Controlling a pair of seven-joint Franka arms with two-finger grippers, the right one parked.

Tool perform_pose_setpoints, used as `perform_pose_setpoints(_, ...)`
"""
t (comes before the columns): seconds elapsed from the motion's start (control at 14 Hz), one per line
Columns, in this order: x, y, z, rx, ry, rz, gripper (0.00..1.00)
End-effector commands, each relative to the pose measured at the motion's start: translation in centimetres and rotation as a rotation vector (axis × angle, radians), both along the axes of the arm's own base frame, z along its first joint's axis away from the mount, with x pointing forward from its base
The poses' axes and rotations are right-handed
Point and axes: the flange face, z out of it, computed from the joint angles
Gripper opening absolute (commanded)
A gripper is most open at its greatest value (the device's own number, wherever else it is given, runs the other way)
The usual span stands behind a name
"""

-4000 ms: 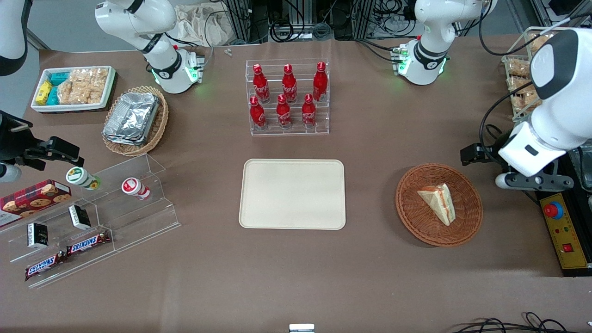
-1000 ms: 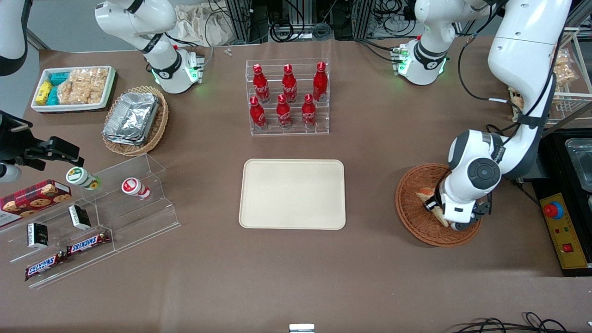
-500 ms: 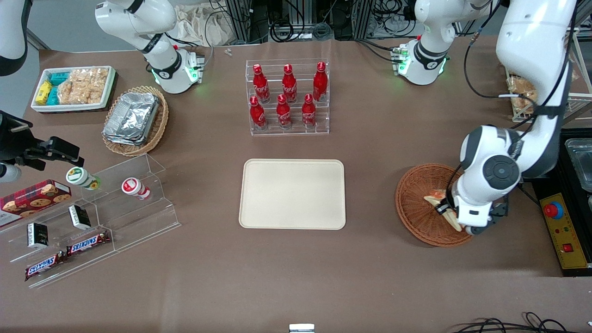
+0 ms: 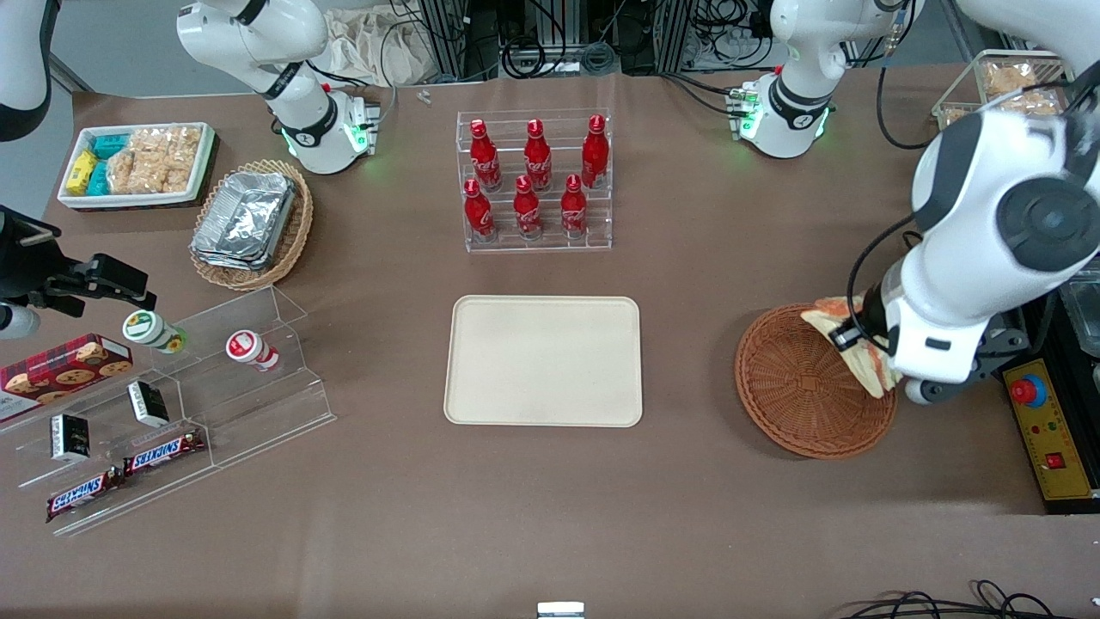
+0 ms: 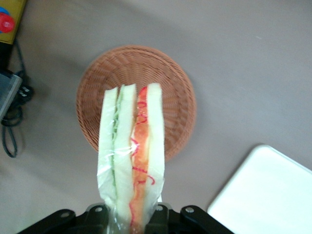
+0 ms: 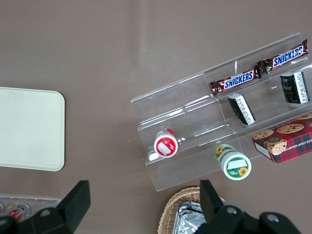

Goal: Place sandwich from basket to tray
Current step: 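Lift the sandwich out of the basket and carry it toward the cream tray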

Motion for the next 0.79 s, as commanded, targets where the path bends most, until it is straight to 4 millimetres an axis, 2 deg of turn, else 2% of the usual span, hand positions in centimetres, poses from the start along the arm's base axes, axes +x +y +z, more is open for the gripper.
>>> perform_pose_setpoints(0.0, -1.7, -6.8, 0.4, -0.066, 0.022, -0.125, 0.0)
perform_pose_setpoints(0.07, -2.6, -9.4, 0.4, -0.078, 0.02, -0.183, 0.0)
perform_pose_setpoints(0.21, -3.1, -14.1, -2.2, -0.124, 0.023, -0.269, 0.0)
perform_pose_setpoints(0.36, -4.0, -19.7, -6.5, -0.163, 0.036, -0.45, 0.0)
perform_pose_setpoints(0.43, -4.3, -21.5, -8.7, -0.156, 0.038, -0.485, 0.0)
perform_pose_setpoints(0.64, -4.7, -24.4, -15.7, -0.166, 0.03, -0.546, 0.0)
perform_pose_setpoints(0.71, -4.6, -24.6, -17.9, -0.176, 0.053, -0.554, 0.0)
